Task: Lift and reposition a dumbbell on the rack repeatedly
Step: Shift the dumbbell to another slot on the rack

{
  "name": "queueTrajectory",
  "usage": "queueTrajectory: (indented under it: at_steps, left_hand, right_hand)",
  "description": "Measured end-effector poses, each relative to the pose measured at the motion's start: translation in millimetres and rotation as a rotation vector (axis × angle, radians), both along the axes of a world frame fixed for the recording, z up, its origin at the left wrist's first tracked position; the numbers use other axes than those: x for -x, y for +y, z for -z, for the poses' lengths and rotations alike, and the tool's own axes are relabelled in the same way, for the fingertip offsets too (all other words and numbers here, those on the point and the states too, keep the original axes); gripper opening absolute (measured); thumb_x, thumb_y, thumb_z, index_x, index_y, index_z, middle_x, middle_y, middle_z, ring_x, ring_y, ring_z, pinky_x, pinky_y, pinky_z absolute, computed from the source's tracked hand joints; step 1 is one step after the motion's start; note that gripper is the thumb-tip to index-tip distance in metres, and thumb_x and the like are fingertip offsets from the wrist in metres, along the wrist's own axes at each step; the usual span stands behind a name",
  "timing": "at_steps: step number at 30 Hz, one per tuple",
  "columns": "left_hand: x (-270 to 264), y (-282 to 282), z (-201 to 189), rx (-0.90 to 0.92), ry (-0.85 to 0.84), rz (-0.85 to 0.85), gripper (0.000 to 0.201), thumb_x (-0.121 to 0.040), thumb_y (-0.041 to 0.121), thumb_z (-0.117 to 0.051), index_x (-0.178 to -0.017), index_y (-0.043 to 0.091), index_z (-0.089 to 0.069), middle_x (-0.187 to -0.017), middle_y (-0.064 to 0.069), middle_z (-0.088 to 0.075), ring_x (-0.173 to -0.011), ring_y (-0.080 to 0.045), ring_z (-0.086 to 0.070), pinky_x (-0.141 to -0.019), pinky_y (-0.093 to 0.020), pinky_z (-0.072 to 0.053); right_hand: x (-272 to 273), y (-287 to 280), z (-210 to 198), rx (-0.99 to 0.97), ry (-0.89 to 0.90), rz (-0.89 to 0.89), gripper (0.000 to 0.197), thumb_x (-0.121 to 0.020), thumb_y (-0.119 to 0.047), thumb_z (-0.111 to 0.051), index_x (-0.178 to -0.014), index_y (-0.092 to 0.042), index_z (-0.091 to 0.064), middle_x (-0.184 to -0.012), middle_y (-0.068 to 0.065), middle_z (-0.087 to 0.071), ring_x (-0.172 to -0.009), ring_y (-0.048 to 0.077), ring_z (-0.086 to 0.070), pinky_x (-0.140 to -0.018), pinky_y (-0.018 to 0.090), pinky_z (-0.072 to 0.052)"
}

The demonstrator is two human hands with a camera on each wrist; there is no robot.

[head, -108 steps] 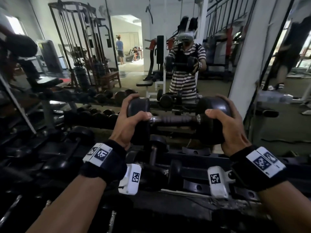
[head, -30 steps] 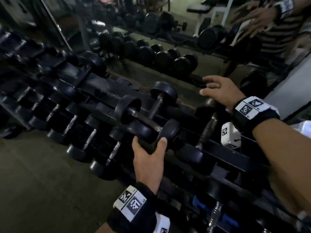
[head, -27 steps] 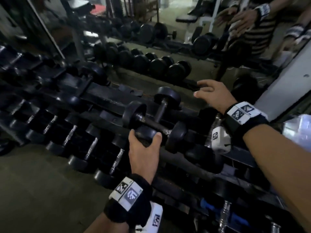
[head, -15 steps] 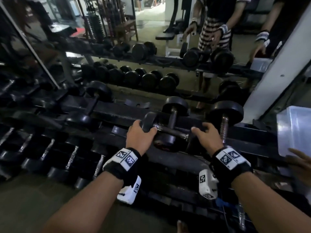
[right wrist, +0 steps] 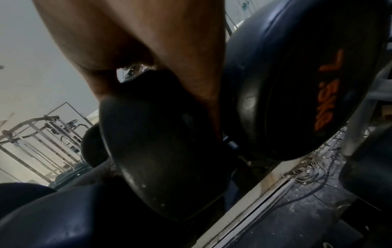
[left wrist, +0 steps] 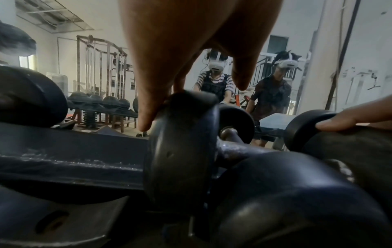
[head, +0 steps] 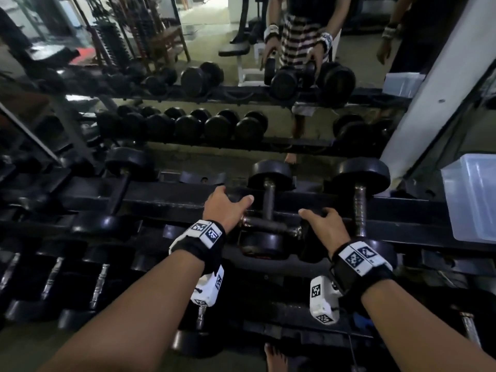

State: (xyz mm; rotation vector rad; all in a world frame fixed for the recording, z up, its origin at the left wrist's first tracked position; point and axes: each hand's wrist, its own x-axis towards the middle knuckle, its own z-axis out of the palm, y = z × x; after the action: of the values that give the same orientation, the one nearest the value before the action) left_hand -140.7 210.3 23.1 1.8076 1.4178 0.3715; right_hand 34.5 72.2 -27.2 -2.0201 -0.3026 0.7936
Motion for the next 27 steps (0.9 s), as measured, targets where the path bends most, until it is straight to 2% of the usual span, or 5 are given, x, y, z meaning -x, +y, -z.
queueTrajectory:
  at_steps: [5, 12, 20, 23, 27]
  left_hand:
    - [-10, 25, 18, 0.080, 0.052, -0.037, 0.084, -0.074, 0.053, -0.078, -0.140, 0.008, -0.051, -0.137, -0.009, -0.059, -0.128, -0.030, -0.054, -0.102, -0.034, -0.042]
    - [-8, 35, 34, 0.194, -0.091, -0.117, 0.060, -0.043, 0.054, -0.078, -0.090, 0.018, -0.076, -0.085, -0.001, -0.076, -0.086, -0.023, -0.072, -0.085, -0.037, -0.057]
    - [7, 33, 36, 0.332, -0.255, -0.040, 0.081, -0.053, 0.053, -0.085, -0.123, 0.019, -0.064, -0.115, -0.004, -0.071, -0.105, -0.021, -0.067, -0.100, -0.037, -0.051]
    - [13, 35, 38, 0.409, -0.301, 0.001, 0.074, -0.068, 0.043, -0.085, -0.134, 0.026, -0.056, -0.121, -0.004, -0.066, -0.110, -0.022, -0.063, -0.104, -0.037, -0.047]
    - [17, 37, 40, 0.480, -0.339, 0.045, 0.090, -0.052, 0.057, -0.086, -0.133, 0.041, -0.051, -0.124, -0.003, -0.066, -0.112, -0.022, -0.065, -0.104, -0.045, -0.049]
  right_hand:
    - [0, 8, 5, 0.037, -0.011, 0.078, 0.077, -0.071, -0.044, -0.080, -0.134, -0.007, -0.055, -0.120, 0.009, -0.067, -0.111, 0.030, -0.063, -0.099, 0.038, -0.050]
    - [1, 11, 6, 0.033, 0.013, 0.172, 0.055, -0.057, -0.045, -0.077, -0.101, -0.012, -0.072, -0.094, 0.005, -0.074, -0.090, 0.025, -0.070, -0.085, 0.035, -0.056]
    - [13, 8, -13, -0.044, 0.087, 0.168, 0.081, -0.052, -0.052, -0.082, -0.122, -0.014, -0.065, -0.109, 0.006, -0.072, -0.100, 0.023, -0.069, -0.095, 0.041, -0.055]
    - [21, 1, -18, -0.031, 0.195, 0.161, 0.077, -0.060, -0.056, -0.084, -0.129, -0.033, -0.056, -0.124, 0.002, -0.063, -0.111, 0.028, -0.062, -0.091, 0.053, -0.054]
    - [26, -8, -19, -0.016, 0.378, 0.150, 0.068, -0.068, -0.059, -0.081, -0.126, -0.055, -0.047, -0.132, -0.002, -0.049, -0.118, 0.038, -0.050, -0.075, 0.069, -0.050]
